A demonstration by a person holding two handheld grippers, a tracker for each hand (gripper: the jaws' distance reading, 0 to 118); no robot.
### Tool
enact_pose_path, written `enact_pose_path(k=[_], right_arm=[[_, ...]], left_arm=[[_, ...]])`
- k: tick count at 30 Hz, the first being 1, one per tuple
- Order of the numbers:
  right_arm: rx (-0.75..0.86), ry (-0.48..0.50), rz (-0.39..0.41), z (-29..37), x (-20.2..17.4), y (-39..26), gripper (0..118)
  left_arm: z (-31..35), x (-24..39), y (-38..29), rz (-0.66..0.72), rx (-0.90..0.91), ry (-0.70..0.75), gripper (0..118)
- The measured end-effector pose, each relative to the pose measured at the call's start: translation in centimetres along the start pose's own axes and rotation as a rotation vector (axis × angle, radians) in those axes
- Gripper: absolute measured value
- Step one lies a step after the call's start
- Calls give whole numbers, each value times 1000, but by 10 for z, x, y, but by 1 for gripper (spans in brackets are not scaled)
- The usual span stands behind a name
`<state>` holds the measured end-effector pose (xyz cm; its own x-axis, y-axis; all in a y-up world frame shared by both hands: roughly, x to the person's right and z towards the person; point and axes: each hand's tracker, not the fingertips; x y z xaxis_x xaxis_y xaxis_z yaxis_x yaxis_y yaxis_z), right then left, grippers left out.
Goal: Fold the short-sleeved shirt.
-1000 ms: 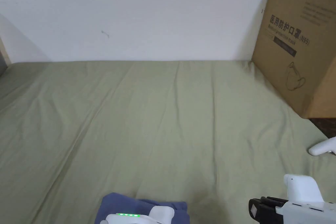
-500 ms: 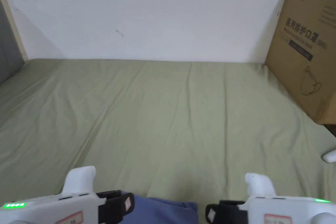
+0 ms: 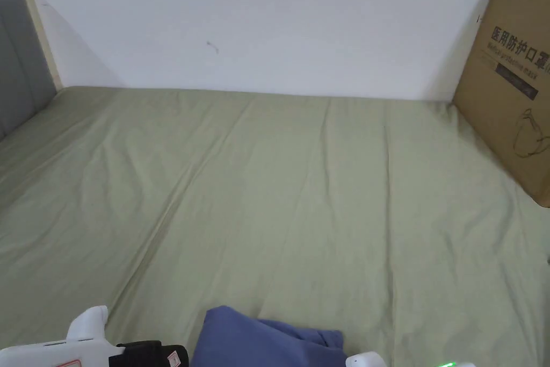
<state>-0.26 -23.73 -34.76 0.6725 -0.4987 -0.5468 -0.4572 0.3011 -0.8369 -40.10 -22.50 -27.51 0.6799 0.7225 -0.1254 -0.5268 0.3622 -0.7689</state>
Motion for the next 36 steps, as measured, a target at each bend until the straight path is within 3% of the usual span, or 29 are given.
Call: enact_pose_path(k=[1, 2, 3, 4, 5, 6, 11, 14, 17, 18, 19, 21, 22, 23, 24, 26, 30, 33, 36], right_arm=[[2, -2, 2, 0, -1, -2, 0], [2, -9, 10, 0, -2, -4, 0], [-1, -23, 31, 1, -4, -7, 0], [-3, -34, 49, 1, -4, -9, 0], [-3, -35, 53, 1, -4, -11, 0], [0, -28, 44, 6, -8, -12, 0], [3, 73, -125, 0, 17, -10, 0], [0, 83, -140, -3, 26, -9, 0], [-10, 81, -140, -5, 27, -6, 0], [-12, 81, -142, -6, 28, -6, 0], [-13, 81, -143, -7, 29, -6, 0], [-11, 82, -145, -6, 29, -6, 0], [0, 93, -154, -8, 31, -7, 0], [14, 93, -161, -7, 29, -6, 0], [5, 39, -140, -6, 25, -5, 0], [12, -4, -75, -2, 12, -3, 0], [76, -68, 10, 25, -7, 8, 0], [173, -53, 8, 57, -15, 16, 0], [263, -72, 9, 85, -23, 22, 0]], left_arm=[[-6, -6, 1, 14, -14, -34, 46], [-12, -12, 5, 28, -36, -53, 78], [-17, -16, 8, 33, -51, -60, 96], [-24, -19, 11, 25, -65, -76, 104], [-29, -21, 13, 9, -89, -102, 104], [-34, -25, 17, -16, -114, -133, 118], [-82, -30, 35, 5, -235, -268, 118], [-123, -39, 17, 50, -464, -413, 118], [-131, -36, 16, -3, -415, -490, 118], [-133, -40, 16, 26, -399, -492, 116], [-130, -44, 17, 58, -362, -486, 105], [-125, -54, 20, 40, -284, -333, 26], [-129, -59, 18, 6, -294, -184, 19], [-128, -65, 14, 32, -331, -208, 20], [-123, -56, 15, 91, -293, -332, 20], [-116, -39, 12, -21, -292, -224, 20], [-89, -16, 15, -28, -229, -250, 19], [-53, -2, 34, -77, -162, -307, 19], [-12, 2, 66, -218, -117, -195, 19]])
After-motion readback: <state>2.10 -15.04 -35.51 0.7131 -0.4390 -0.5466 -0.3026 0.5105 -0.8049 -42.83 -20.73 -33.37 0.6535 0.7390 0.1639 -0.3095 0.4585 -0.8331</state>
